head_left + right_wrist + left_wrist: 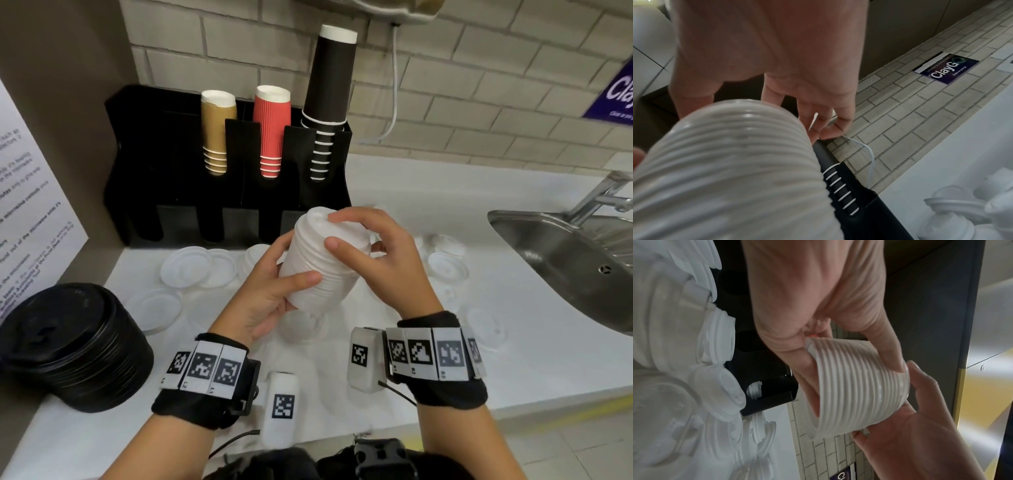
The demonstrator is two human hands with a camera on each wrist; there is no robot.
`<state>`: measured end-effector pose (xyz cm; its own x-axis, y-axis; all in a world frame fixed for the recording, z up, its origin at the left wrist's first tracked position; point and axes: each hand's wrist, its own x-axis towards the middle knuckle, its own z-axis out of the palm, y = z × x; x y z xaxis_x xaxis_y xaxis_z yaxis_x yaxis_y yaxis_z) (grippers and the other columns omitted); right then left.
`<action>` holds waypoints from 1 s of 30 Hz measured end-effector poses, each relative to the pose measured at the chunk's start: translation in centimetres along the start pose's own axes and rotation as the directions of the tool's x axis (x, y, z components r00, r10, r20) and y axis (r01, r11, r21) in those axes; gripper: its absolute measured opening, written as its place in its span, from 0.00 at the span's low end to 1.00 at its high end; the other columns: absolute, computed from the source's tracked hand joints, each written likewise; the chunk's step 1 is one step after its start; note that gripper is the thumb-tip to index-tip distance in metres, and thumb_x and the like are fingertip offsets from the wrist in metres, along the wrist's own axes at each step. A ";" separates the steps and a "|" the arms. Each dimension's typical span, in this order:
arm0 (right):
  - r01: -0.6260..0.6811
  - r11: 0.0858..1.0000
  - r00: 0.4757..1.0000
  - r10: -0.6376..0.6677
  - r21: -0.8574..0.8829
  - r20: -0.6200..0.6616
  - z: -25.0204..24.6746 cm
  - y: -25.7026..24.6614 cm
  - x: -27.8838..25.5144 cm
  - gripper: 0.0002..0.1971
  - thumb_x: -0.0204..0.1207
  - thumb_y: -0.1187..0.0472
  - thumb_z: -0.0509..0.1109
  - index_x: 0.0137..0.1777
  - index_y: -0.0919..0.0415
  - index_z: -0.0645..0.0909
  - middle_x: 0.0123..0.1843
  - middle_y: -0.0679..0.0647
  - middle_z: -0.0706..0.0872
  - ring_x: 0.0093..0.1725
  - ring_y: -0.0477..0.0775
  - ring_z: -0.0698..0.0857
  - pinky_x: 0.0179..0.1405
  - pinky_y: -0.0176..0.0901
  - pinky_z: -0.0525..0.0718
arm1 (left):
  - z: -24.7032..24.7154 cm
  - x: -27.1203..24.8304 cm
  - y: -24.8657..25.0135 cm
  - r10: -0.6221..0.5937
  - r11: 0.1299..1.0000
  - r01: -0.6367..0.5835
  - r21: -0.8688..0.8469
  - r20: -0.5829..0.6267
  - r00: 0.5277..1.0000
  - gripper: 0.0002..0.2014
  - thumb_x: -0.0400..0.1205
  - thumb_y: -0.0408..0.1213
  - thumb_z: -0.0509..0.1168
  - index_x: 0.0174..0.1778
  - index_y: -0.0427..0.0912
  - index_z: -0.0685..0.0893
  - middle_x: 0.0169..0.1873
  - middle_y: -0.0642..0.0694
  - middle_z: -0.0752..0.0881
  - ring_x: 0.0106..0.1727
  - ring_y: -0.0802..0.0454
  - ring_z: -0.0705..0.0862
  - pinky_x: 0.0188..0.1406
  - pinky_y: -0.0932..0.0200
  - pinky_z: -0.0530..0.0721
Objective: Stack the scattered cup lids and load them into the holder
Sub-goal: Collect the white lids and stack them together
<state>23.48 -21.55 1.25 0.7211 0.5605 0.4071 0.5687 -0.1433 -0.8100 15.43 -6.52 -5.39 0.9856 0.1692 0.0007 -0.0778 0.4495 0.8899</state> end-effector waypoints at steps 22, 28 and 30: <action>-0.220 0.939 0.872 0.311 -0.265 0.377 -4.7 3.6 -2.9 0.37 0.64 0.54 0.83 0.67 0.28 0.67 0.63 0.41 0.69 0.64 0.40 0.70 0.54 0.27 0.70 | 3.7 2.1 -2.7 -0.494 0.870 0.478 -0.123 -0.191 0.849 0.29 0.83 0.62 0.57 0.70 0.42 0.76 0.63 0.38 0.85 0.64 0.37 0.85 0.57 0.40 0.84; -0.279 0.890 0.819 0.417 -0.360 0.394 -5.6 5.7 -4.1 0.42 0.63 0.56 0.83 0.72 0.32 0.64 0.63 0.48 0.67 0.62 0.48 0.72 0.47 0.24 0.70 | 5.6 2.5 -4.8 -0.588 0.809 0.580 -0.098 -0.165 0.792 0.26 0.84 0.59 0.60 0.59 0.38 0.78 0.49 0.39 0.86 0.50 0.41 0.87 0.47 0.44 0.87; -0.286 0.885 0.822 0.424 -0.366 0.381 -5.5 6.2 -4.5 0.42 0.63 0.57 0.83 0.72 0.33 0.65 0.63 0.47 0.67 0.62 0.48 0.72 0.48 0.25 0.70 | 5.9 2.3 -5.1 -0.586 0.810 0.578 -0.095 -0.152 0.796 0.22 0.84 0.57 0.60 0.55 0.39 0.81 0.42 0.42 0.90 0.43 0.45 0.90 0.40 0.48 0.88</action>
<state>25.95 -29.38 -3.28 0.6825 0.7110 -0.1697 0.4418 -0.5862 -0.6791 19.03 -13.62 -7.24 0.8073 0.0051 -0.5902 0.4924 0.5455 0.6782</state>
